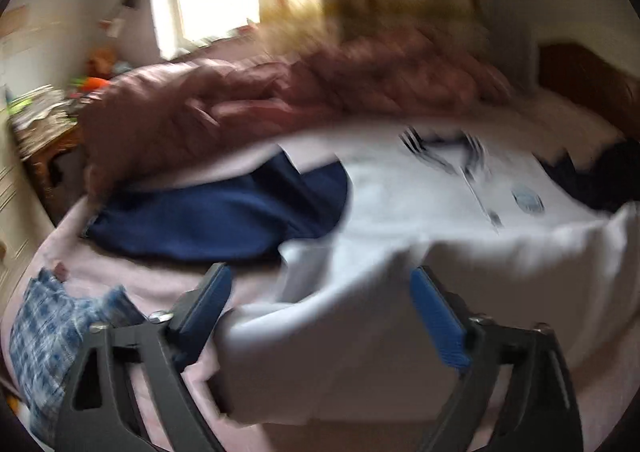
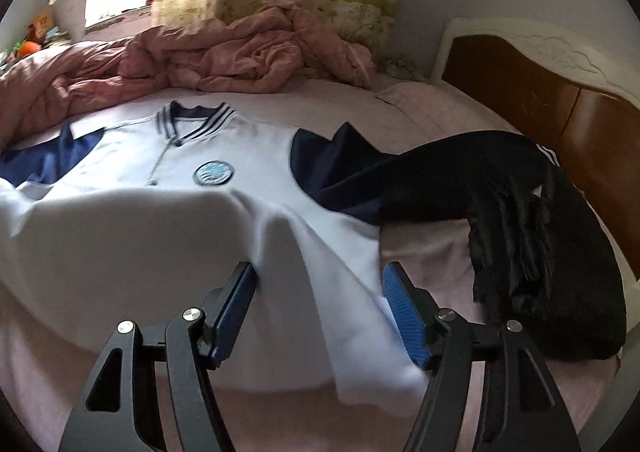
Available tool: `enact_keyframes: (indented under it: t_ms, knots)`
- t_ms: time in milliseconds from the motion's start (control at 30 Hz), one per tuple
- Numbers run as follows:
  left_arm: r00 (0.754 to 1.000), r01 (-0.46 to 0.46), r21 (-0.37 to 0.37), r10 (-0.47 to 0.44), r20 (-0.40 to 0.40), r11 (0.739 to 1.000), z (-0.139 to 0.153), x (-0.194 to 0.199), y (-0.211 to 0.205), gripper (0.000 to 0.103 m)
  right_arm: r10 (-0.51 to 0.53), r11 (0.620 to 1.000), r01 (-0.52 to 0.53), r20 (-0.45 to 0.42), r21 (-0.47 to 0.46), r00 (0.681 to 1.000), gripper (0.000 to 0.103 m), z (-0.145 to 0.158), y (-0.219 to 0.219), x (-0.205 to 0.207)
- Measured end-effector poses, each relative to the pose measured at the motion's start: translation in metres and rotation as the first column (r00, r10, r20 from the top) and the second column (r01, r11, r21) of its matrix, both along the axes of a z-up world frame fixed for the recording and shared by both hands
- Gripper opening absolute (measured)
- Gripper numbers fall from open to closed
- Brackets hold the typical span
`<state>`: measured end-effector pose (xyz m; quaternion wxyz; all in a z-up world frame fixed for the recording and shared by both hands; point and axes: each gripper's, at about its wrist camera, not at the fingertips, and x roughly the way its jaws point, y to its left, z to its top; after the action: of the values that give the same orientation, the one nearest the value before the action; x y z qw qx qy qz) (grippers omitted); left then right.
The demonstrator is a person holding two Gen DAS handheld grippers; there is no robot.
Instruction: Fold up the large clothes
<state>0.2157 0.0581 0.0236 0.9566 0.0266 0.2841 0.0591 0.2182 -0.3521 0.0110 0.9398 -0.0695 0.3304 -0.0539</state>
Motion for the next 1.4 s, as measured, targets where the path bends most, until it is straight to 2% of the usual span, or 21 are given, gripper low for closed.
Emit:
enact_keyframes:
  t_ms: [33, 67, 100, 133, 233, 367, 500, 567, 633, 667, 700, 800, 833, 867, 933, 1000, 1100, 1200, 1267, 1367, 1400]
  knots:
    - [1.0, 0.007, -0.019, -0.007, 0.016, 1.0, 0.002, -0.002, 0.004, 0.091, -0.001, 1.0, 0.001, 0.007, 0.001, 1.0, 0.07, 0.001, 0.0, 0.002]
    - [0.999, 0.018, -0.04, -0.017, 0.028, 0.999, 0.003, -0.005, 0.007, 0.091, -0.007, 1.0, 0.007, 0.034, -0.004, 0.999, 0.077, 0.002, -0.001, 0.001]
    - [0.999, 0.022, -0.051, -0.02, 0.038, 0.998, 0.002, -0.009, 0.01, 0.091, -0.016, 1.0, 0.016, 0.069, -0.009, 0.997, 0.09, 0.004, -0.003, -0.002]
    - [0.999, 0.022, -0.056, -0.019, 0.045, 0.998, 0.001, -0.012, 0.012, 0.092, -0.025, 1.0, 0.026, 0.092, -0.007, 0.995, 0.094, 0.005, -0.005, -0.004]
    - [1.0, 0.011, -0.048, -0.009, 0.03, 0.999, -0.008, -0.015, 0.016, 0.093, -0.053, 0.997, 0.046, 0.133, 0.056, 0.99, 0.094, 0.007, -0.02, -0.012]
    - [1.0, -0.017, -0.069, 0.016, -0.022, 0.997, -0.028, -0.007, 0.025, 0.093, -0.085, 0.978, 0.067, 0.084, 0.2, 0.993, 0.094, -0.006, -0.049, -0.013]
    - [0.995, -0.047, -0.079, 0.039, -0.094, 0.996, -0.054, 0.01, 0.037, 0.093, -0.096, 0.96, 0.083, 0.038, 0.269, 0.995, 0.094, -0.024, -0.066, -0.007]
    - [0.991, -0.046, -0.099, 0.033, -0.132, 0.994, -0.066, 0.019, 0.044, 0.083, -0.077, 0.95, 0.067, 0.022, 0.304, 0.997, 0.094, -0.034, -0.071, 0.002]
    - [0.986, -0.057, -0.112, 0.038, -0.161, 0.992, -0.076, 0.027, 0.049, 0.072, -0.026, 0.945, 0.023, 0.006, 0.327, 1.0, 0.078, -0.042, -0.072, 0.014]
    - [0.984, -0.06, -0.117, 0.039, -0.172, 0.991, -0.081, 0.03, 0.049, 0.066, 0.006, 0.945, -0.005, -0.001, 0.326, 1.0, 0.049, -0.043, -0.069, 0.022]
    - [0.983, -0.063, -0.121, 0.041, -0.179, 0.991, -0.084, 0.032, 0.05, 0.063, 0.034, 0.945, -0.029, -0.01, 0.324, 0.999, 0.026, -0.044, -0.067, 0.032]
    - [0.975, -0.115, -0.062, 0.1, -0.197, 0.991, -0.093, 0.035, 0.047, 0.037, -0.027, 0.97, 0.026, 0.003, 0.24, 1.0, 0.012, -0.038, -0.063, 0.054]
    - [0.972, -0.129, -0.043, 0.118, -0.204, 0.991, -0.096, 0.035, 0.046, 0.018, -0.049, 0.973, 0.047, 0.002, 0.228, 0.999, 0.012, -0.039, -0.065, 0.062]
    - [0.973, -0.119, -0.046, 0.107, -0.204, 0.992, -0.099, 0.035, 0.045, 0.008, -0.067, 0.97, 0.068, -0.009, 0.235, 0.998, 0.012, -0.041, -0.069, 0.07]
    - [0.973, -0.127, -0.017, 0.121, -0.198, 0.992, -0.1, 0.034, 0.041, 0.006, -0.129, 0.953, 0.152, -0.103, 0.261, 0.986, 0.011, -0.064, -0.088, 0.092]
    - [0.972, -0.149, 0.011, 0.149, -0.179, 0.989, -0.099, 0.032, 0.039, 0.005, -0.131, 0.922, 0.181, -0.165, 0.341, 0.978, 0.011, -0.087, -0.102, 0.1]
    - [0.971, -0.194, 0.013, 0.194, -0.14, 0.981, -0.094, 0.026, 0.043, 0.005, -0.128, 0.893, 0.168, -0.121, 0.417, 0.984, 0.011, -0.074, -0.111, 0.087]
    - [0.97, -0.224, -0.004, 0.222, -0.102, 0.975, -0.087, 0.019, 0.047, 0.005, -0.117, 0.892, 0.134, -0.066, 0.432, 0.991, 0.011, -0.056, -0.111, 0.065]
    - [0.965, -0.246, 0.005, 0.245, -0.098, 0.969, -0.086, 0.017, 0.048, 0.005, -0.098, 0.895, 0.116, -0.065, 0.43, 0.993, 0.021, -0.046, -0.11, 0.048]
    - [0.957, -0.264, 0.042, 0.267, -0.111, 0.964, -0.089, 0.021, 0.045, 0.005, -0.077, 0.914, 0.103, -0.083, 0.392, 0.994, 0.058, -0.042, -0.102, 0.031]
    - [0.955, -0.269, 0.052, 0.274, -0.117, 0.962, -0.091, 0.022, 0.044, 0.005, -0.085, 0.923, 0.115, -0.096, 0.367, 0.992, 0.058, -0.043, -0.102, 0.024]
